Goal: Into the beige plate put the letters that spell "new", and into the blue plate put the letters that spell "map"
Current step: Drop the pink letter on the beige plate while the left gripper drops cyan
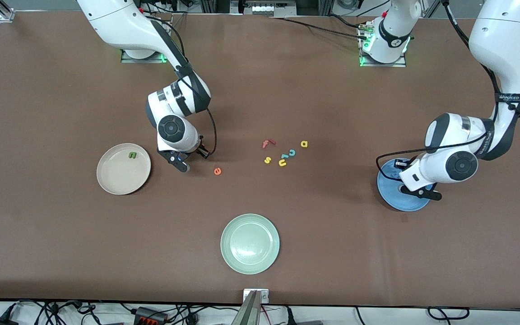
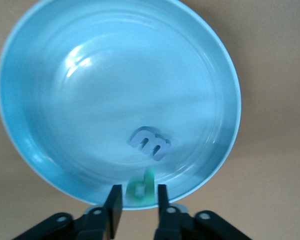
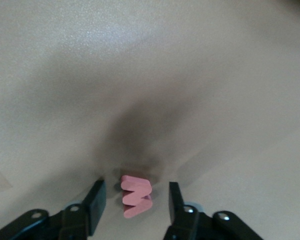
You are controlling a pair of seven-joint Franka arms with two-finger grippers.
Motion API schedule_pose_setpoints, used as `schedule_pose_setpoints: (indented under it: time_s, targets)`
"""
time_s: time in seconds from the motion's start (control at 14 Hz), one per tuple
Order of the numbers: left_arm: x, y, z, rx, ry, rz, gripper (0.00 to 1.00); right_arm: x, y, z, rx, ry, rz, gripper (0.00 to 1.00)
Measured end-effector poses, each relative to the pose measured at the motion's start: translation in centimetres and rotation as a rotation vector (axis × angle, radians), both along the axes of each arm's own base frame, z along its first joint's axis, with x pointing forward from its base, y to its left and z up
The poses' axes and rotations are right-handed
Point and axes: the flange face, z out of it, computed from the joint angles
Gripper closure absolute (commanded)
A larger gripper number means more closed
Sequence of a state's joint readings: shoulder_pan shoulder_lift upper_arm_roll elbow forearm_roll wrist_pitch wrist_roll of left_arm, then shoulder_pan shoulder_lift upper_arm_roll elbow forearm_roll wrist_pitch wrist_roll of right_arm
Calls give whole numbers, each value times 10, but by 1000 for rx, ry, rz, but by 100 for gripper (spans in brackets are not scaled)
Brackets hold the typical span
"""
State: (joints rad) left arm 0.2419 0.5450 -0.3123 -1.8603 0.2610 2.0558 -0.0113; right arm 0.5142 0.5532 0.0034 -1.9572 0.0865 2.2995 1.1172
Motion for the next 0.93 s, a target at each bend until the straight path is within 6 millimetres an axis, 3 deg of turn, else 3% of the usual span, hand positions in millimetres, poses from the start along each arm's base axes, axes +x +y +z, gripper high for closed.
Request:
schedule_pose_setpoints:
  time_s: [0.21,0.43,0.78,0.93]
  targets:
    - [4,-9,8,-8,-17,-12,0,-1,1,0,1,0,2,52]
    - [5,-51,28,-44,-22,-53,0,-1,3,0,4,-4,4,62]
    - [-23,-178,53,-95,-38,-23,0,-2,5,1,8,-9,8,83]
    - [-45,-226,43,-127,-86,-35,0,-1,6,2,14,-10,32,85]
